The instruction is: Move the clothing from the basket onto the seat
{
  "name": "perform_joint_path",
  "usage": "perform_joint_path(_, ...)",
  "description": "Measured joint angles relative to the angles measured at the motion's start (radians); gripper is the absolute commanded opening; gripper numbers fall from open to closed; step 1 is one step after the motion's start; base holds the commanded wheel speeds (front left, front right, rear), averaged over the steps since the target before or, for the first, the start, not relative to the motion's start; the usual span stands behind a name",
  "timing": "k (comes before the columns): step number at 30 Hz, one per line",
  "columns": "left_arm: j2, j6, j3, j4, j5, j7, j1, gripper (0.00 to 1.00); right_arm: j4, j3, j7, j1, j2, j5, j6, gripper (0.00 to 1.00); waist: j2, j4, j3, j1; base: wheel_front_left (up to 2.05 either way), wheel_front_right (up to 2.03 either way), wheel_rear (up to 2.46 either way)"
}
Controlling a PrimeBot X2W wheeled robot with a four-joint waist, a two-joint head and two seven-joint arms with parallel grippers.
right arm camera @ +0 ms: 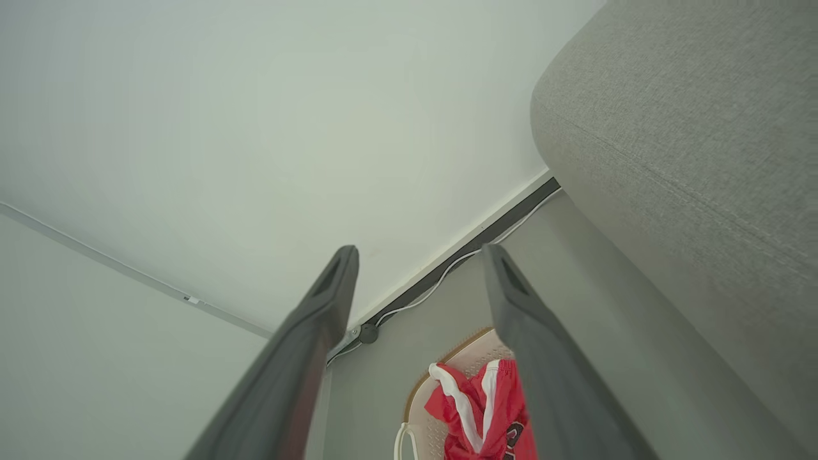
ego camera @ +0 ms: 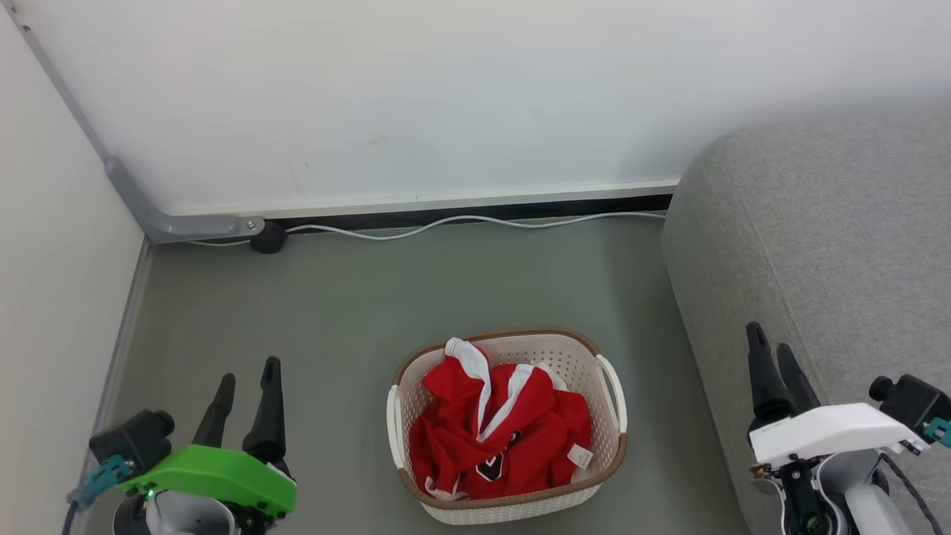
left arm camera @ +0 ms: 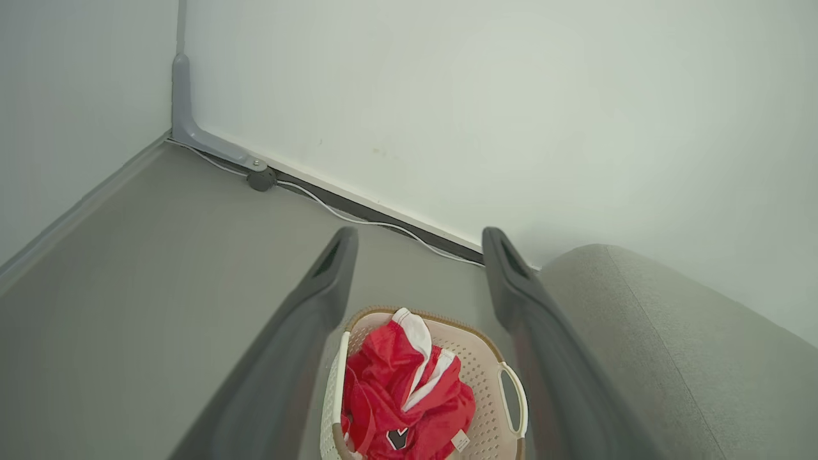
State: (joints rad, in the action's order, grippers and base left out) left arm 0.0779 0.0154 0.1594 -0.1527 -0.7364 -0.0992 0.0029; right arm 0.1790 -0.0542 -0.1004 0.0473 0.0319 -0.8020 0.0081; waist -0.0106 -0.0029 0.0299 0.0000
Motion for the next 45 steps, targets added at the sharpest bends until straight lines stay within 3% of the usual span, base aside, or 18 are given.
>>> perform_joint_path(24,0.005,-0.060,0.057,0.022,0.309,-0.080,0.048,1.00,-0.029,-0.070,-0.077,0.030,0.004,0.304,-0.046,1.00,0.0000,-0.001,0.028,0.0000,0.00,0.00,0.00)
perform_joint_path(45,0.009,-0.079,0.084,0.018,0.525,-0.153,0.080,1.00,-0.047,-0.123,-0.147,0.065,0.010,0.567,-0.082,1.00,0.0000,-0.002,0.038,0.0000,0.00,0.00,0.00)
